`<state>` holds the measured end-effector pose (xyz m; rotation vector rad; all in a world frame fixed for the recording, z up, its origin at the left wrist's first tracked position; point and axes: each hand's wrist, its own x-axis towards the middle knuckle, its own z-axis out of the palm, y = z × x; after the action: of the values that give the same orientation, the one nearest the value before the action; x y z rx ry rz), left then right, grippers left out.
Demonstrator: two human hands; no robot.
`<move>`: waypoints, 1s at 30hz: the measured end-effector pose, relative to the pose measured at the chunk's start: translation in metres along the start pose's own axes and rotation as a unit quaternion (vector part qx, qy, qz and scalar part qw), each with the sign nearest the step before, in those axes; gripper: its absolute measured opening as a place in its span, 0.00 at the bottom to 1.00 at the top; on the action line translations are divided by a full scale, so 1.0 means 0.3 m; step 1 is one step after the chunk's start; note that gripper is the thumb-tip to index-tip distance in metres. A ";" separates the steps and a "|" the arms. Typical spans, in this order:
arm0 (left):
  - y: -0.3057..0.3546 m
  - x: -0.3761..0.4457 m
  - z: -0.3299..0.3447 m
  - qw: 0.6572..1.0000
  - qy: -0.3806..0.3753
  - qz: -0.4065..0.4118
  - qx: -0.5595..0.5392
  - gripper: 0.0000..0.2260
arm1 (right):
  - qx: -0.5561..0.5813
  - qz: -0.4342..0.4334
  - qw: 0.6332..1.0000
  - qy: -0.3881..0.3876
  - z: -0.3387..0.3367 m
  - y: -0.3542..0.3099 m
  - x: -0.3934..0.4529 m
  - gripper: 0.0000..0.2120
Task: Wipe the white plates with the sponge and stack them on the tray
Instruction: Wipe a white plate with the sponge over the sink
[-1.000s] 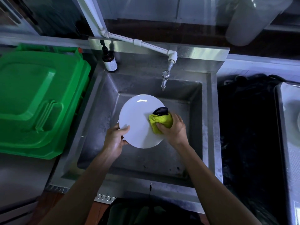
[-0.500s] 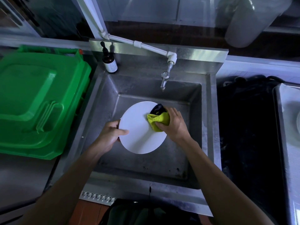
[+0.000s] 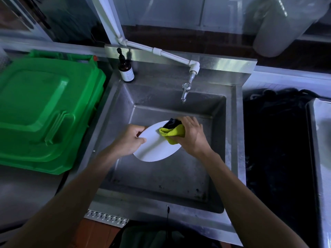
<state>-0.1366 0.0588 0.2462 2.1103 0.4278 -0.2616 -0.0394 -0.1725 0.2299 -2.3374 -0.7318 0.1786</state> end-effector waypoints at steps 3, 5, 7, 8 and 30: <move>0.026 0.015 0.015 0.998 0.001 0.028 0.057 0.20 | -0.037 -0.051 0.998 0.007 0.006 -0.021 0.004 0.26; 0.043 0.016 0.028 0.996 0.003 0.049 0.078 0.24 | -0.066 -0.072 0.995 0.010 0.013 -0.031 0.002 0.26; 0.056 0.015 0.041 0.992 0.017 0.068 0.106 0.25 | -0.097 -0.076 0.992 0.006 0.019 -0.036 -0.001 0.26; 0.061 0.015 0.048 0.989 0.028 0.076 0.125 0.26 | -0.109 -0.073 0.991 0.003 0.021 -0.036 -0.003 0.26; -0.083 -0.060 0.167 0.913 0.214 -0.169 -0.304 0.14 | -0.092 -0.132 0.963 0.215 0.063 0.059 -0.098 0.15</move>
<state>-0.1640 0.0256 0.2063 1.4564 0.9985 0.1386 -0.0619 -0.1889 0.2021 -2.3029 -0.8512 -0.5200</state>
